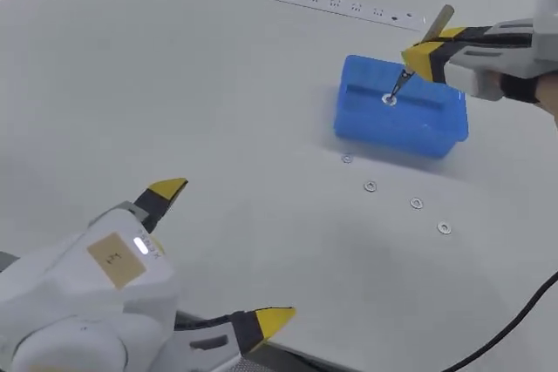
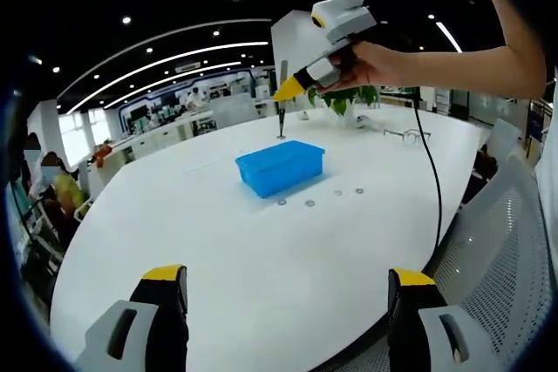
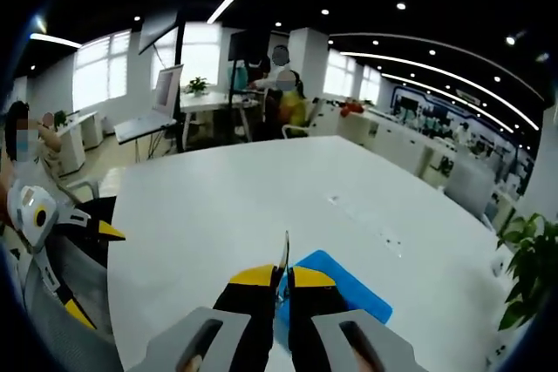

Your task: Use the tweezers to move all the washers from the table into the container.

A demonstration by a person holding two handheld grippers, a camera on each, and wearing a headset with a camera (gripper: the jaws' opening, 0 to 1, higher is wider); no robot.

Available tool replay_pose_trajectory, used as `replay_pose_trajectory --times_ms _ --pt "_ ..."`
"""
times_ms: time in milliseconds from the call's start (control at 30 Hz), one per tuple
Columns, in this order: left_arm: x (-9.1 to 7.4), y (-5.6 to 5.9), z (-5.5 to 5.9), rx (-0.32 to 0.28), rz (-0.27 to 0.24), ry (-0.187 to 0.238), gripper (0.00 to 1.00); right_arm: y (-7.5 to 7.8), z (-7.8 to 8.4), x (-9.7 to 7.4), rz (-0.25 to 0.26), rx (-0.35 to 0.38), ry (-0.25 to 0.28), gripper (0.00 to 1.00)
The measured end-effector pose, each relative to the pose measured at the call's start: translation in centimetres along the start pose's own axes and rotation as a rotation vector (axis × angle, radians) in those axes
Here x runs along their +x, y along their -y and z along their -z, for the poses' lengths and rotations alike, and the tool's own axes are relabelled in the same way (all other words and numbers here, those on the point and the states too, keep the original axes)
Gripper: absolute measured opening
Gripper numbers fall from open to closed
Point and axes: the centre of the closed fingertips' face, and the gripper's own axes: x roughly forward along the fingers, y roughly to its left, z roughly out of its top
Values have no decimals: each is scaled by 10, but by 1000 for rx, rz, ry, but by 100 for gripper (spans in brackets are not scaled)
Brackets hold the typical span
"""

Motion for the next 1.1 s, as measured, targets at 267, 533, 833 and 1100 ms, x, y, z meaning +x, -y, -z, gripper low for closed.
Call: replay_pose_trajectory --times_ms 267,533,833,1100 --pt "0 0 0 -1 0 -4 97 16 8 27 17 29 -6 0" --pt "0 -2 1 -4 -4 -3 97 25 24 54 25 41 -31 0" --pt "0 -2 3 5 -7 -15 96 32 46 77 37 99 -56 0" --pt "1 -5 4 -33 -8 -12 99 30 54 93 27 150 -54 0"
